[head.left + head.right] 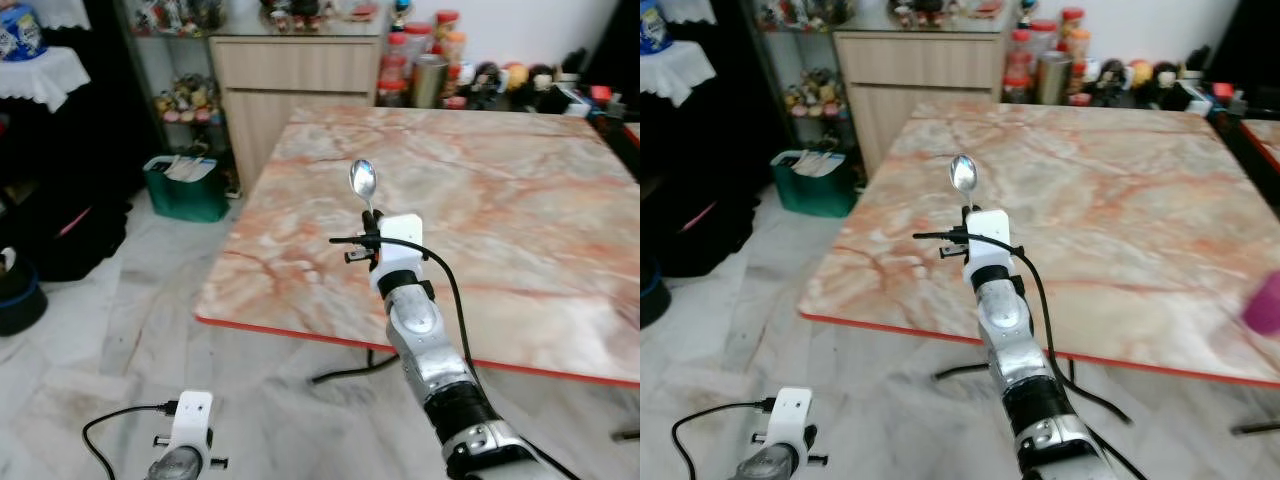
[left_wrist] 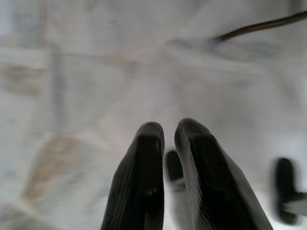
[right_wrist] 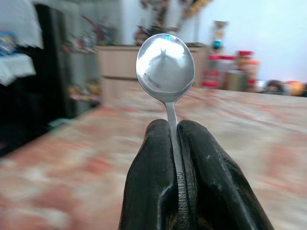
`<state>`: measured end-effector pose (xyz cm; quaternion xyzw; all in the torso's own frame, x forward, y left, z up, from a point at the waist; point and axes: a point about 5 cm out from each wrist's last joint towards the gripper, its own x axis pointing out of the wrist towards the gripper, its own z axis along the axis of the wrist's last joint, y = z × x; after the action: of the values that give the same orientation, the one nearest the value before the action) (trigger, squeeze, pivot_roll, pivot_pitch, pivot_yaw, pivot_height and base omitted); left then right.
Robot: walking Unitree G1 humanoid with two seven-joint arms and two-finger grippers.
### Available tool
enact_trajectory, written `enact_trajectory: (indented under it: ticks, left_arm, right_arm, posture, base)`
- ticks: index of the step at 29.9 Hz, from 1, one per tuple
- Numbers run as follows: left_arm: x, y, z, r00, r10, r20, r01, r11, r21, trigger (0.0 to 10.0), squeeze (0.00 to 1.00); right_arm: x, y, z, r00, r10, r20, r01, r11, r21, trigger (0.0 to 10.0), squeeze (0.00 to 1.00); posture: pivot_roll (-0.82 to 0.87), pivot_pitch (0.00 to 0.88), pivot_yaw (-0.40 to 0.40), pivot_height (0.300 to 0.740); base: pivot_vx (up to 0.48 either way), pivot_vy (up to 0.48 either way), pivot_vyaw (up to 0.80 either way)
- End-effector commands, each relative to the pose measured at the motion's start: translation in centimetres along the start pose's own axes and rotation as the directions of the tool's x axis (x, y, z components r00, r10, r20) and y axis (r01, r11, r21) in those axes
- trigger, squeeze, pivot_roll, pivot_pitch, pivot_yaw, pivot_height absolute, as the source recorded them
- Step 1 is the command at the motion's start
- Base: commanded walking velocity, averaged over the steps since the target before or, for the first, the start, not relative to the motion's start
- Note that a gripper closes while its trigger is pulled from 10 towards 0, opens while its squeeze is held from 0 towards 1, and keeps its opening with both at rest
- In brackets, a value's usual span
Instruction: Setting the table
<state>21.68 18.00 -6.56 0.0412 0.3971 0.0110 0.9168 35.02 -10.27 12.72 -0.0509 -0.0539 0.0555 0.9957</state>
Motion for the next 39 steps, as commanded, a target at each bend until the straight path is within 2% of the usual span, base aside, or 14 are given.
enact_trajectory:
  ticks: [1, 39]
  left_arm:
    - [0.0, 0.9, 0.2, 1.000, 0.019, 0.007, -0.019, 1.000, 0.001, 10.0, 0.00]
    - [0.0, 0.6, 0.4, 1.000, 0.014, 0.017, -0.014, 1.000, -0.006, 10.0, 0.00]
  right_arm:
    - [0.4, 1.0, 1.2, 0.999, 0.023, 0.041, -0.023, 1.000, 0.017, 10.0, 0.00]
    - [0.4, 1.2, 2.2, 0.996, 0.029, 0.081, -0.029, 1.000, 0.005, 10.0, 0.00]
  posture:
    - [-0.04, 0.000, 0.013, 0.740]
    - [-0.05, 0.000, 0.017, 0.740]
  base:
    - [0.000, -0.431, 0.00]
    - [0.000, -0.431, 0.00]
